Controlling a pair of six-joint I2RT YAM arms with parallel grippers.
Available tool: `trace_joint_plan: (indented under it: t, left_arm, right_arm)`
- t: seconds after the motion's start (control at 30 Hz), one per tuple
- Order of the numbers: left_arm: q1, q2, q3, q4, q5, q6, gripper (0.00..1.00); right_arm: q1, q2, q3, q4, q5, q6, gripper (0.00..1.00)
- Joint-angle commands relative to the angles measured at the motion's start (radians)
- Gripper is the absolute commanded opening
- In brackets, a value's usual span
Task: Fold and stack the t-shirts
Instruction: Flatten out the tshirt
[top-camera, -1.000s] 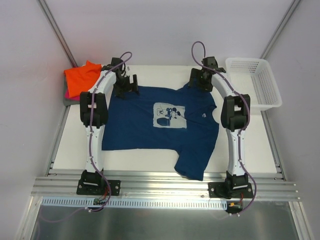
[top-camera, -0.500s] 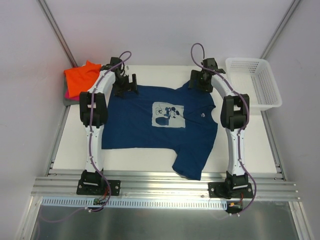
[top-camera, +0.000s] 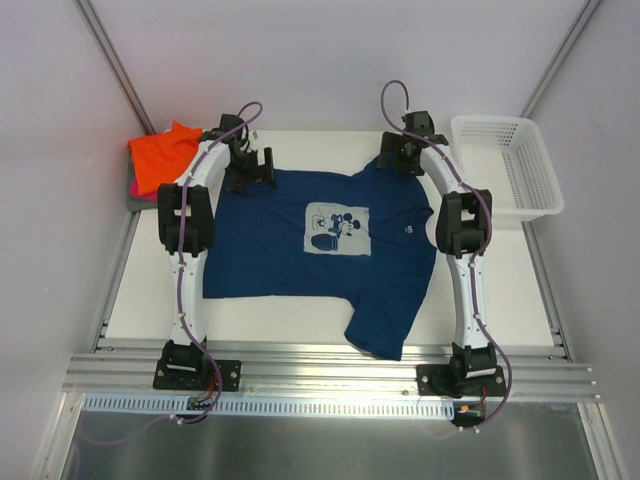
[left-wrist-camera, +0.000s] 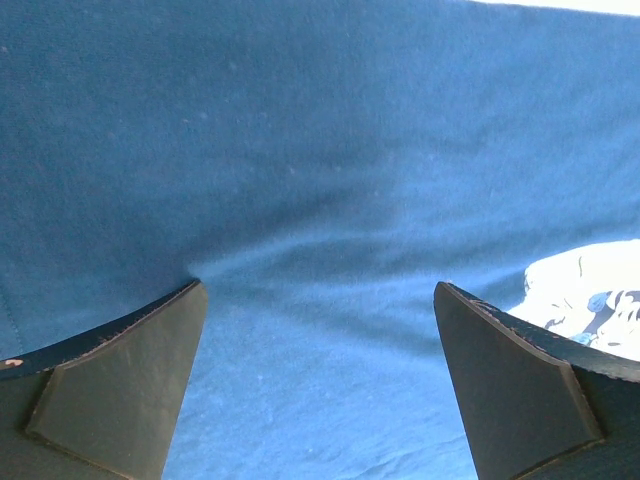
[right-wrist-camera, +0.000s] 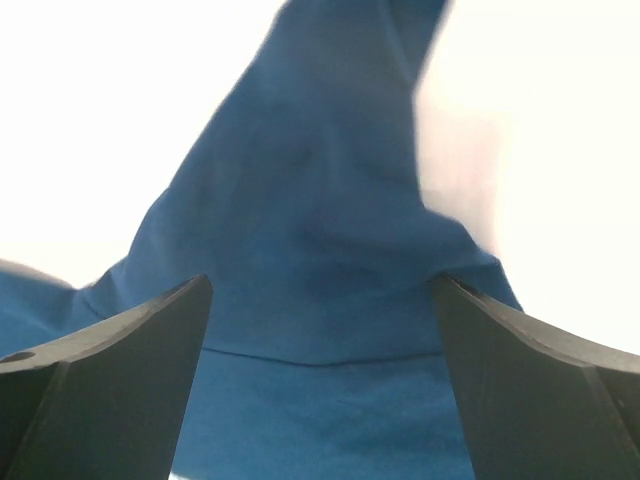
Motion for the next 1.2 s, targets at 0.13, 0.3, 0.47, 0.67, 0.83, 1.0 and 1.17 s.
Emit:
trace_joint_plan:
  t: [0.13,0.3,0.47,0.67,0.83,1.0,1.17]
  left_arm:
    - [0.006,-0.09,-0.003,-0.003,-0.017,0.005,0.99]
    - [0.007,-0.108,0.005,0.008,-0.083,0.011,0.99]
    - [0.0,-0.131,0.014,0.013,-0.077,0.025,0.99]
    - [-0.008,-0.137,0.005,0.017,-0.079,0.023,0.99]
    - [-0.008,-0.128,-0.008,0.017,-0.089,0.036,0.99]
    - [-0.008,-0.117,-0.04,0.016,-0.077,0.034,0.99]
    - [-0.014,-0.102,-0.048,0.016,-0.099,0.04,0.99]
  right_arm:
    - [-0.04,0.047,0.149,0.102,0.061,-0.043,0.97]
    - [-0.072,0.058,0.175,0.157,0.133,-0.087,0.97]
    - [-0.083,-0.006,0.149,0.131,0.077,-0.06,0.97]
    - [-0.061,-0.109,0.053,0.082,-0.103,0.037,0.97]
    - [-0.029,-0.143,-0.004,0.069,-0.167,0.063,0.97]
    - [-0.012,-0.126,-0.033,0.046,-0.175,0.12,0.97]
    - [-0.012,-0.086,-0.059,0.025,-0.189,0.167,0.97]
